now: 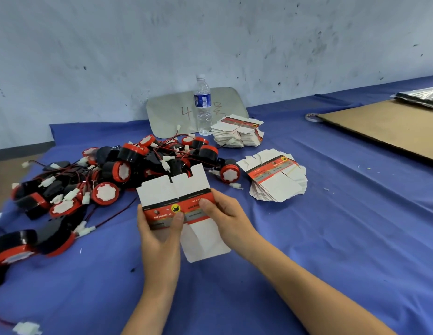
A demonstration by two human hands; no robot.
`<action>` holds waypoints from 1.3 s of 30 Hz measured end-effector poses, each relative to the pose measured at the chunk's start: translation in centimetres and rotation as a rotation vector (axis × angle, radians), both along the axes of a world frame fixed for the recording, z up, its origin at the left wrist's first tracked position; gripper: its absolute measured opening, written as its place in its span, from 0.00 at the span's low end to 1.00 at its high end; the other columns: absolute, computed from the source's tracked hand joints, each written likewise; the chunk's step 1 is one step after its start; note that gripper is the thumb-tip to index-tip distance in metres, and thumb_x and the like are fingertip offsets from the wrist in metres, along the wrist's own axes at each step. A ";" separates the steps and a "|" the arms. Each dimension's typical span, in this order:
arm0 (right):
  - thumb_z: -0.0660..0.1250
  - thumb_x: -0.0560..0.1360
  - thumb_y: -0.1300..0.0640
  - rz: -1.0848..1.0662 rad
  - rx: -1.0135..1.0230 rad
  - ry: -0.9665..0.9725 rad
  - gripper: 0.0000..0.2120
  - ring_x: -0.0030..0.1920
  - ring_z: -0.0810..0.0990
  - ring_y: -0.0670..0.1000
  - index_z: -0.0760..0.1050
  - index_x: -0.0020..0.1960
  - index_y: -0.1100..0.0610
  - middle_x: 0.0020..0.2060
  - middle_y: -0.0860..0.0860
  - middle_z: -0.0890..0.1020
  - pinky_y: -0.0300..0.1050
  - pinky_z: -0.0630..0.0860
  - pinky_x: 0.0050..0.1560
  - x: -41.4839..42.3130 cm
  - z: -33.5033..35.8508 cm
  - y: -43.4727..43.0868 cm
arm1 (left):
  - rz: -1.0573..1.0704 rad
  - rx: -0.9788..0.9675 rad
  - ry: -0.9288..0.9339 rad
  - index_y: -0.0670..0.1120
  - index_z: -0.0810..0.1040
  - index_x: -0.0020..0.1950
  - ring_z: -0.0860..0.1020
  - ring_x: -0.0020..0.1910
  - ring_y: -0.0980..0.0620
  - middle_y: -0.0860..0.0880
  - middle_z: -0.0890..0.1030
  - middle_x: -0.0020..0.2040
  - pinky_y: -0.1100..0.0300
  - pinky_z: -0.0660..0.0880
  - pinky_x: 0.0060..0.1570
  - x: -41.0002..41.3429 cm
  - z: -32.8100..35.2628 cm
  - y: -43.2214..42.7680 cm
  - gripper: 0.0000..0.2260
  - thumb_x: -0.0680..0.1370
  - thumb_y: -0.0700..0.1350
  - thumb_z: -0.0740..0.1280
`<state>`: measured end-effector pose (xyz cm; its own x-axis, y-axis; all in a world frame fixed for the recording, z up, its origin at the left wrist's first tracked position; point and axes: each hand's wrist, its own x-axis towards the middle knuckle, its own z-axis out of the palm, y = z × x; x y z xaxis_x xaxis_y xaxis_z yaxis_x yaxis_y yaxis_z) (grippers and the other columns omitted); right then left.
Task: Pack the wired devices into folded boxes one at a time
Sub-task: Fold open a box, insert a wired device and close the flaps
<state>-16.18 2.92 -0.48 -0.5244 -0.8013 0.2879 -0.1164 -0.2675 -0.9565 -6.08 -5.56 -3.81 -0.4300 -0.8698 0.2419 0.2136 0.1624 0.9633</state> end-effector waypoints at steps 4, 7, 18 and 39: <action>0.56 0.82 0.51 0.114 -0.062 -0.074 0.15 0.61 0.76 0.44 0.68 0.67 0.42 0.60 0.41 0.78 0.40 0.73 0.62 1.2 0.0 -0.1 | -0.060 -0.037 0.032 0.53 0.57 0.78 0.73 0.64 0.62 0.53 0.72 0.70 0.66 0.76 0.57 -0.2 0.8 0.8 0.44 0.68 0.49 0.78; 0.55 0.81 0.50 0.110 -0.081 0.009 0.20 0.66 0.73 0.49 0.63 0.71 0.39 0.68 0.42 0.73 0.51 0.69 0.69 1.1 0.2 0.3 | -0.116 -0.091 0.036 0.47 0.61 0.76 0.79 0.57 0.59 0.51 0.76 0.65 0.68 0.77 0.47 -0.3 0.9 1.6 0.41 0.66 0.42 0.77; 0.66 0.74 0.50 -0.065 -0.143 0.284 0.16 0.59 0.77 0.51 0.81 0.53 0.61 0.56 0.53 0.78 0.44 0.73 0.59 0.8 0.8 0.7 | -0.136 -0.092 -0.026 0.50 0.76 0.58 0.82 0.48 0.53 0.50 0.83 0.50 0.67 0.77 0.40 0.2 0.2 1.4 0.24 0.65 0.37 0.78; 0.57 0.71 0.68 -0.043 -0.095 0.229 0.29 0.55 0.78 0.56 0.70 0.70 0.51 0.57 0.50 0.76 0.57 0.79 0.50 0.9 1.5 1.3 | -0.187 -0.311 -0.042 0.59 0.63 0.74 0.78 0.60 0.51 0.56 0.78 0.62 0.57 0.79 0.51 0.5 -0.7 1.0 0.39 0.64 0.53 0.71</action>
<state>-15.31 4.21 0.98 -0.4698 -0.7430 0.4767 -0.3410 -0.3454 -0.8743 -5.56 -4.59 -4.51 -0.5894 -0.6629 0.4618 0.2288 0.4112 0.8824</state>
